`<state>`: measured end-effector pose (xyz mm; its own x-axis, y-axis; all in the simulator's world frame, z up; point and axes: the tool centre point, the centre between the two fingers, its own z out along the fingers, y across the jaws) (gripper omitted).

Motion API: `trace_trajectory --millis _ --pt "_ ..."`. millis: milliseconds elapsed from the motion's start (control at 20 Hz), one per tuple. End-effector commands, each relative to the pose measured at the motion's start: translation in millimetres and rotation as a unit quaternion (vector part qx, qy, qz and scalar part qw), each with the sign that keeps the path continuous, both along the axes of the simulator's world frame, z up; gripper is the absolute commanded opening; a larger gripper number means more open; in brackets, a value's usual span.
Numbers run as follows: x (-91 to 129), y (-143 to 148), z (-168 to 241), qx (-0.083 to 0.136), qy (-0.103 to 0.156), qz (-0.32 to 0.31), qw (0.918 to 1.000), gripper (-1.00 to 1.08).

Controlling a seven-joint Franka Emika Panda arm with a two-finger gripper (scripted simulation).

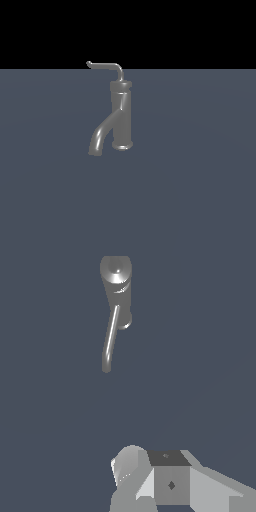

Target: Turn on the faucet by rotating a designated handle.

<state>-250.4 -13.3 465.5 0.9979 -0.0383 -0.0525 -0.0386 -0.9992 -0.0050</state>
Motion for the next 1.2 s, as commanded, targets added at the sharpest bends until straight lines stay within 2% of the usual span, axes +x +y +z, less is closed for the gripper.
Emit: trace_trajectory --millis 0,700,1150 --pt "0.0 0.0 0.0 0.0 0.0 0.0 1.0 -1.0" --pt "-2.3 -9.6 13.9 0.003 -0.009 -0.007 0.9999 -1.0" --pt "11.2 -7.8 14.2 0.008 -0.008 -0.037 0.9993 -1.0"
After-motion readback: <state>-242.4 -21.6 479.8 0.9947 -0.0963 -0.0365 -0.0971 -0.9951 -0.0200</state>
